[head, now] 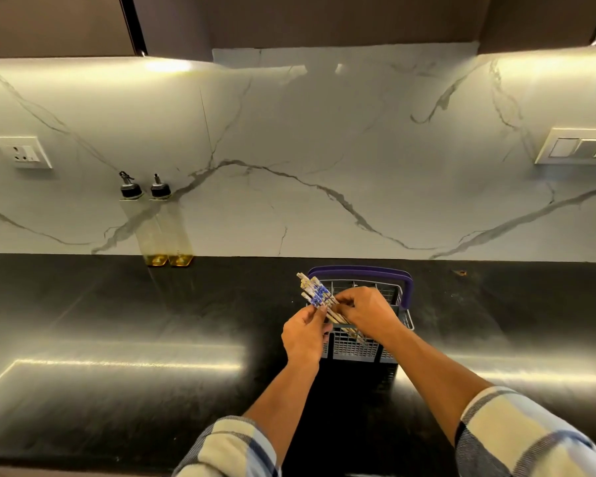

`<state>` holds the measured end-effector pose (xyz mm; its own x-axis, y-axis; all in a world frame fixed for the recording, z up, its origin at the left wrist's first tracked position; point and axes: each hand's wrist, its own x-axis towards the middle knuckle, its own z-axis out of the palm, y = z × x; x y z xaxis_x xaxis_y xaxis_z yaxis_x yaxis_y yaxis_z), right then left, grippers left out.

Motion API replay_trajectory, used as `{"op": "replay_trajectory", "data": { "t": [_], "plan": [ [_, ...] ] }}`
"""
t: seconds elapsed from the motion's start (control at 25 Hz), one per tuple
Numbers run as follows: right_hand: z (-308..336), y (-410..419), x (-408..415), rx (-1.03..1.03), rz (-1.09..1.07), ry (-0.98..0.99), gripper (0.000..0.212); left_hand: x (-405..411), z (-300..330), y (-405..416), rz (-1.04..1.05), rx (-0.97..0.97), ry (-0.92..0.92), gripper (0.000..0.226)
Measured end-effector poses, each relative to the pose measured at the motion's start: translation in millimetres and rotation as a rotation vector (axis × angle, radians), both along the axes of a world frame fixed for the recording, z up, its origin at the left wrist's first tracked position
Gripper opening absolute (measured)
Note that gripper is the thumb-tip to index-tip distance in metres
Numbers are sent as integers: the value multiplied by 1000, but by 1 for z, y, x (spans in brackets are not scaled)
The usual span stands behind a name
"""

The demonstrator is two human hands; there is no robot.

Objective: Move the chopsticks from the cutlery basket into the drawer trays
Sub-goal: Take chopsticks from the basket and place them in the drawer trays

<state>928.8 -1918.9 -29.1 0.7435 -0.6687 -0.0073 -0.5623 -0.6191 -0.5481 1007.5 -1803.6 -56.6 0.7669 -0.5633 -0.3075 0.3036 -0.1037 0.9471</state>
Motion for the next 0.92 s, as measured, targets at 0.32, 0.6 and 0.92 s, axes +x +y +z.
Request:
{"op": "replay_trajectory", "data": {
  "t": [0.32, 0.6, 0.92],
  "plan": [
    [7, 10, -2, -13, -43, -28, 16, -2, 8, -3, 16, 3, -14, 12],
    [42, 13, -7, 20, -111, -207, 17, 31, 38, 14, 78, -18, -217, 15],
    [105, 11, -12, 158, -71, -408, 22, 92, 154, 55, -111, -147, -426, 9]
  ]
}}
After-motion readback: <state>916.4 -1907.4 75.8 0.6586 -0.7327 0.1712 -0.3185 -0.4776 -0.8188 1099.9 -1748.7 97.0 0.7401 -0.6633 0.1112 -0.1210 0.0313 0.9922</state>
